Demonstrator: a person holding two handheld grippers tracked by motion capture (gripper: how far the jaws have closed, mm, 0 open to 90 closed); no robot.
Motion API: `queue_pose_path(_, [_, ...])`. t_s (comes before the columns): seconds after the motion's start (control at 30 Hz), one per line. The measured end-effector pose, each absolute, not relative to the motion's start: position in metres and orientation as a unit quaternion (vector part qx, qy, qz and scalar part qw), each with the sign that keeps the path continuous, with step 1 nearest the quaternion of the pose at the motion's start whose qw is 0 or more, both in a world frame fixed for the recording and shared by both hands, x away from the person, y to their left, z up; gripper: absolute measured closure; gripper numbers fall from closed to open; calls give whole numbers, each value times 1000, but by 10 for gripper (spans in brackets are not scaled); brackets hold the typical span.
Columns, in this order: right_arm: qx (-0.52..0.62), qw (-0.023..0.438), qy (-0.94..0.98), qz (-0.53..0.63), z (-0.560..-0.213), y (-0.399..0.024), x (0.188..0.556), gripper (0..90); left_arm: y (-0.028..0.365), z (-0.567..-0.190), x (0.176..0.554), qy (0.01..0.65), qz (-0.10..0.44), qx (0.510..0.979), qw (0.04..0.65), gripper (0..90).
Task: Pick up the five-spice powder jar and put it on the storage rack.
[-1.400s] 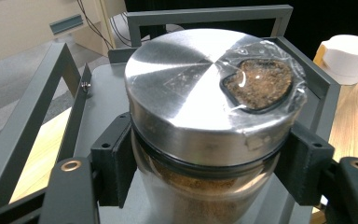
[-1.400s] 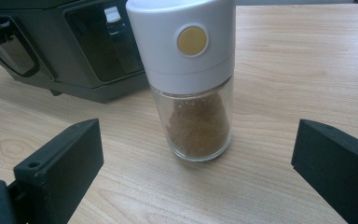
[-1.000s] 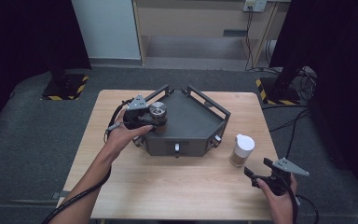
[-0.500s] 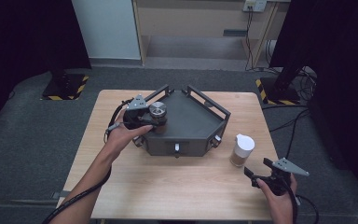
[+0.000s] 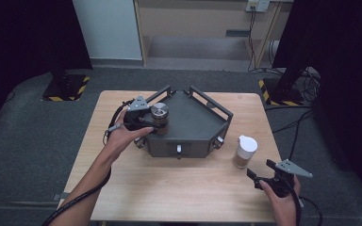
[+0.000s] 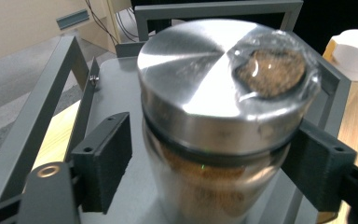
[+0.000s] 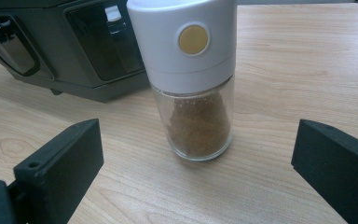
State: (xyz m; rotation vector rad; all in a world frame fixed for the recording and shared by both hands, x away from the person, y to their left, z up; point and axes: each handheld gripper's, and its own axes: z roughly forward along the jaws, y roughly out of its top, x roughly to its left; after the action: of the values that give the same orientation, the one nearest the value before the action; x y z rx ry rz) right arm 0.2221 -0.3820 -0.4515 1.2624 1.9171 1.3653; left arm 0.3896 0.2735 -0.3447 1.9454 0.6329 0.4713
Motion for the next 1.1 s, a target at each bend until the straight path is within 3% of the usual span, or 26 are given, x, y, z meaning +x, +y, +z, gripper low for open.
queue_pose_path(0.37, [459,233,698,497,-451,-381,222,25,285,-338,376,270,204,802,492,60])
queue_pose_path(1.1, [458,234,699,497,-451,-380,222,25,316,-357,321,275,229,783,508,55])
